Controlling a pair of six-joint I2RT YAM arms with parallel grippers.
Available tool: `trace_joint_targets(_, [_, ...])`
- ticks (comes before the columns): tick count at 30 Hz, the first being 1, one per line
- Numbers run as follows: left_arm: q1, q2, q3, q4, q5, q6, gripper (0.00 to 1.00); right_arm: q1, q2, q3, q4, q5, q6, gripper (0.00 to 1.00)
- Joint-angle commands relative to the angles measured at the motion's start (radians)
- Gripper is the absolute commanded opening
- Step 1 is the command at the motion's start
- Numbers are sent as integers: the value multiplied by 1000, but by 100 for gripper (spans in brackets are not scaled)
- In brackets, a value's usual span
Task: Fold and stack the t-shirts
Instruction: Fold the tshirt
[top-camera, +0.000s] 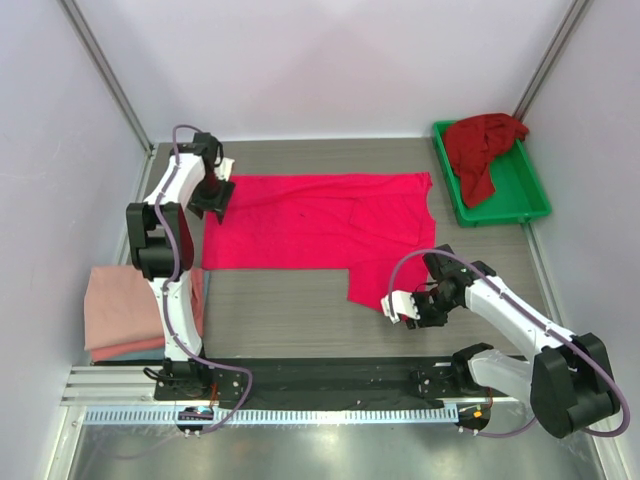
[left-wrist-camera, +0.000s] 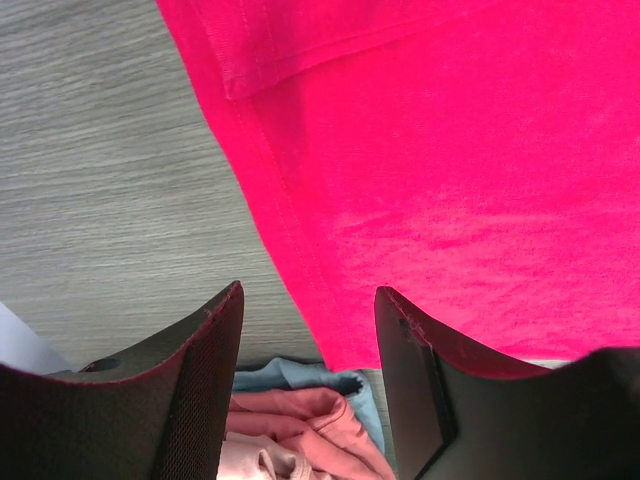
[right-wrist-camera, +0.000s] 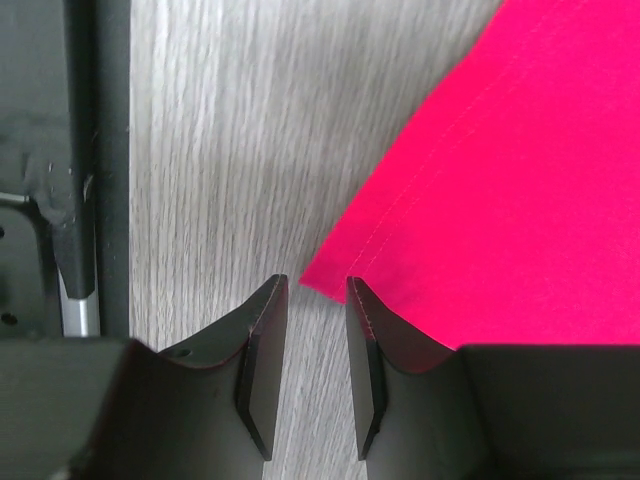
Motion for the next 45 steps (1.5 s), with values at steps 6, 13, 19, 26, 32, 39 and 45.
trace_joint_targets(6, [11,-63,3,23,-24,5,56,5,35,-12,13,20,-63,36])
trace_joint_targets(13, [17,-60,14,18,-35,8,57,16,64,-15,36,36,-64,33])
trace_joint_targets(19, [20,-75,-6,15,-40,12,57,22,96,-23,53,87,-55,12])
trace_joint_targets(26, [112,-112,-47,-14,11,8,58,21,2,28,33,90,51,2])
trace_joint_targets(32, [157,-109,-93,-62,91,46,54,21,0,75,36,118,161,1])
trace_joint_targets(39, [158,-13,-58,-152,190,64,40,21,46,100,64,135,161,1])
trace_joint_targets(45, [165,-14,-78,-206,229,72,44,21,77,117,74,135,161,1])
